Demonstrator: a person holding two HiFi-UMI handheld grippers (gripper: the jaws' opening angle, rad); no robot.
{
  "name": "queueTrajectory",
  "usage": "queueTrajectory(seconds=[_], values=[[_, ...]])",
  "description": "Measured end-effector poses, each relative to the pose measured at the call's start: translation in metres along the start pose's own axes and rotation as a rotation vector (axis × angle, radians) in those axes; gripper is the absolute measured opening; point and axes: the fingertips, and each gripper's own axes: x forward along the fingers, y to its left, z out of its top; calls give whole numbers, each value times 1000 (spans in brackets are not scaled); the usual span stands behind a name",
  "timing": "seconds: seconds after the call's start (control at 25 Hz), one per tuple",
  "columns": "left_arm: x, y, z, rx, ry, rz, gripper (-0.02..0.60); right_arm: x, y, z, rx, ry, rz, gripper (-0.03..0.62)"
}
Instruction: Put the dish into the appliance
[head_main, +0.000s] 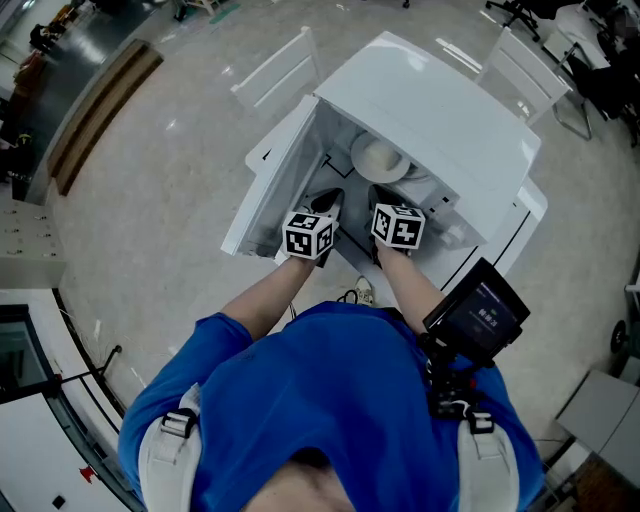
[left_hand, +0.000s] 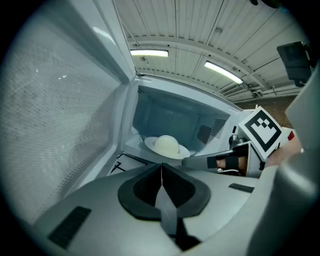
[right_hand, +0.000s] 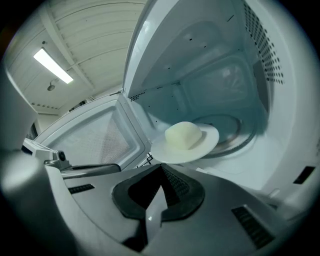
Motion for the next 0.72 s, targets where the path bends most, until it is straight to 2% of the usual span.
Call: queueTrajectory(seconds=[0.4,0.6,0.72], values=[[42,11,9,28,56,-6,6,2,-1,-3,4,5,-6,2],[73,12,20,53,73,-26,8,10,-15,2,16,5,-12,2],[64,8,17,64,78,-39,6,2,-5,-6,18,-1,-16,2]])
